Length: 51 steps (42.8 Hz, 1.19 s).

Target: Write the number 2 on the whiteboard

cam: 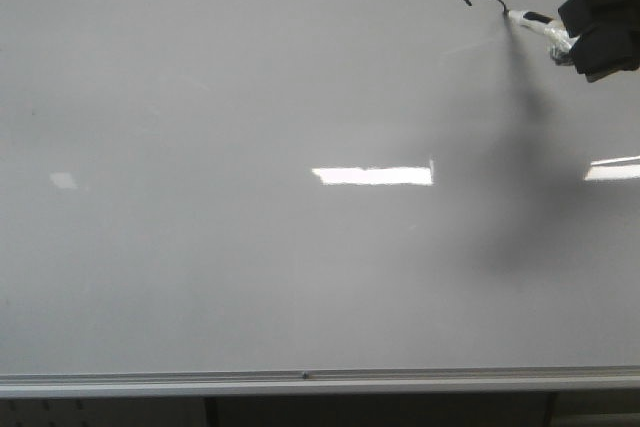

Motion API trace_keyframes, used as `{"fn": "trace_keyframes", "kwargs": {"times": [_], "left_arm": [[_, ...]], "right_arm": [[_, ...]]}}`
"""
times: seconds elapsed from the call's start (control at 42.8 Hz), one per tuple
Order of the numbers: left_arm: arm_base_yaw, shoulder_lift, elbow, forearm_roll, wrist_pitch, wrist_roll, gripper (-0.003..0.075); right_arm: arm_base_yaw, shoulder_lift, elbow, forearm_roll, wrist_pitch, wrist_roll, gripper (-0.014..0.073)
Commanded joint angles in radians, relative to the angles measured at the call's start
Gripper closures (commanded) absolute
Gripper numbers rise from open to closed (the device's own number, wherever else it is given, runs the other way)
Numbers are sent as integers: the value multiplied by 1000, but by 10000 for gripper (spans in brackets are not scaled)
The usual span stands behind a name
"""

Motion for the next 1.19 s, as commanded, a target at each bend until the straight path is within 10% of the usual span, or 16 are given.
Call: {"fn": "trace_keyframes", "kwargs": {"times": [0.0, 0.77, 1.167], "left_arm": [[3, -6, -26, -41, -53, -1, 136], [3, -6, -26, -40, -54, -1, 136], [3, -1, -28, -174, -39, 185, 136]], "right_arm": [[10, -18, -34, -7, -1, -2, 559], [-46, -33, -40, -9, 65, -2, 559], [53, -284, -86, -9, 569, -14, 559]]}}
